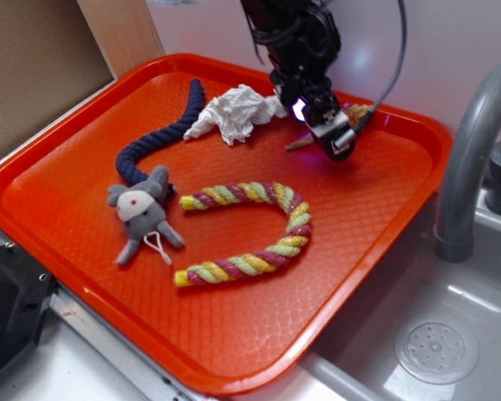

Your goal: Grab the shell.

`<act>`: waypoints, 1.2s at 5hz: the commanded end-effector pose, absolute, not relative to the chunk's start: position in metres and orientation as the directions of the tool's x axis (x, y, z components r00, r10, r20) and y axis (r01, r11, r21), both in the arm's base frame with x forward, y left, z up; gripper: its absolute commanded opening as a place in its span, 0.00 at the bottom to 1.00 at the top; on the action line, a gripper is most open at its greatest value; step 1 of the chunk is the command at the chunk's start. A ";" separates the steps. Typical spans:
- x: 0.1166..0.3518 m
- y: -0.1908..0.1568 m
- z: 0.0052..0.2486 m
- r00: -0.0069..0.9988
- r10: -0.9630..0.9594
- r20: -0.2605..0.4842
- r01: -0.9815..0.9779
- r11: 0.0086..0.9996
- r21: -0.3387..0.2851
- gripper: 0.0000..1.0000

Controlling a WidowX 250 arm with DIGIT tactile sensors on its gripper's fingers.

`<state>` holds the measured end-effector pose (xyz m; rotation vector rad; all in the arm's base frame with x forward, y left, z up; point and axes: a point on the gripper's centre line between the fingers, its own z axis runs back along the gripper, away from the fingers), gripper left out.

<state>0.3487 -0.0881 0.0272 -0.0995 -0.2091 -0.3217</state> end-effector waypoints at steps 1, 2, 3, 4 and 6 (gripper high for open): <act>0.376 -0.098 0.027 0.925 -0.308 0.221 0.325 0.945 -0.041 1.00; 0.380 -0.100 0.018 0.925 -0.320 0.205 0.336 0.941 -0.048 0.26; 0.377 -0.102 0.018 0.925 -0.320 0.205 0.331 0.943 -0.023 0.00; 0.375 -0.102 0.019 0.924 -0.321 0.206 0.331 0.944 -0.013 0.00; 0.327 -0.087 0.102 0.988 -0.073 0.133 0.062 0.994 0.086 0.00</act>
